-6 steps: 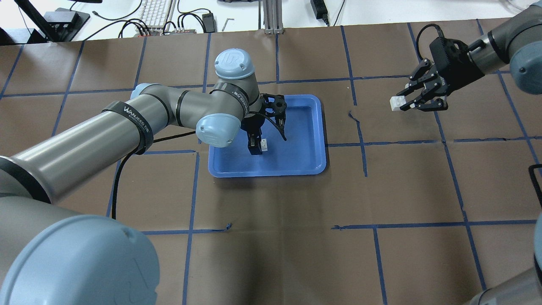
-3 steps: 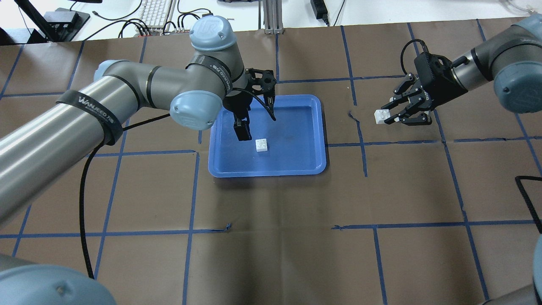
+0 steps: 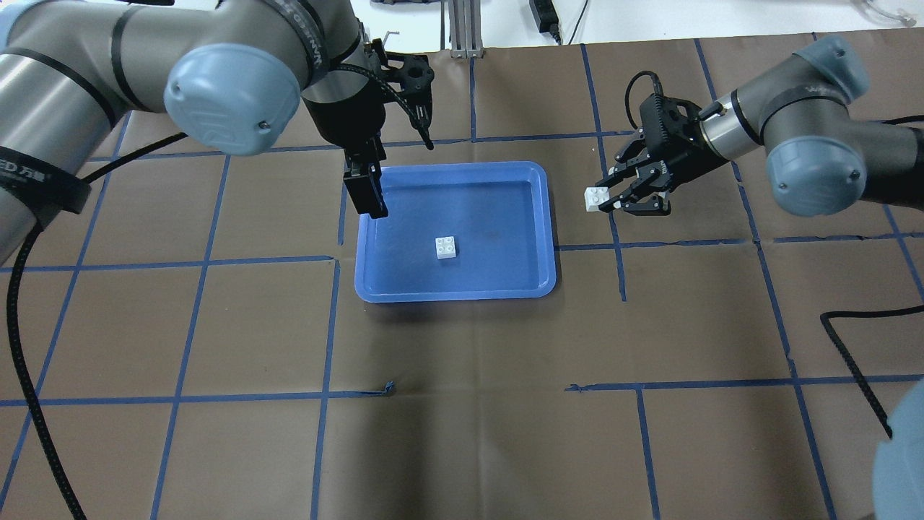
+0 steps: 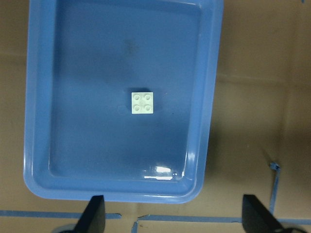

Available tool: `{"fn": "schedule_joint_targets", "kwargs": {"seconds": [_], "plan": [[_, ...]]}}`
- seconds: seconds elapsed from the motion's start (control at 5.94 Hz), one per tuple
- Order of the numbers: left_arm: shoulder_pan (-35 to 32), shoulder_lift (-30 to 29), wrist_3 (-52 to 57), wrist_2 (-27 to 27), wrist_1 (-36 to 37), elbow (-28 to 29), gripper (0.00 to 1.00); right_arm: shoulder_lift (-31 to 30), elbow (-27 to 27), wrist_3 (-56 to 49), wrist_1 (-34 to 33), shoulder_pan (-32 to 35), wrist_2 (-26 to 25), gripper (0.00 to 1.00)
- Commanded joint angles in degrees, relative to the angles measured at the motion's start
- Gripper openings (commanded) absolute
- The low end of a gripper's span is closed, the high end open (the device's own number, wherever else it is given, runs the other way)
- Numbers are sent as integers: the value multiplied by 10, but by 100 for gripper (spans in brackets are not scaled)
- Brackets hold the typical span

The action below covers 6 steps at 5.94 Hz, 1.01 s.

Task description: Assemble white blocks and place on blue tray

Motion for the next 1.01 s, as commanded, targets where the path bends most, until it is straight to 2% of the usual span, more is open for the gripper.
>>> {"fn": "schedule_joint_targets", "kwargs": {"seconds": [0.0, 0.17, 0.34, 0.5, 0.67, 0.84], "plan": [[4, 59, -18, -14, -52, 13, 100, 11, 50, 179, -193, 91, 10, 24], [32, 71, -60, -12, -53, -5, 100, 45, 59, 242, -280, 124, 8, 24], [45, 76, -145, -9, -50, -8, 100, 84, 59, 295, -361, 152, 2, 25], [49, 88, -294, -5, -46, -9, 100, 118, 59, 303, -405, 159, 1, 24], [49, 99, -407, 28, -45, -9, 100, 138, 59, 303, -427, 159, 0, 25], [50, 108, -568, 47, -45, -9, 100, 144, 59, 302, -428, 159, -1, 25]]}}
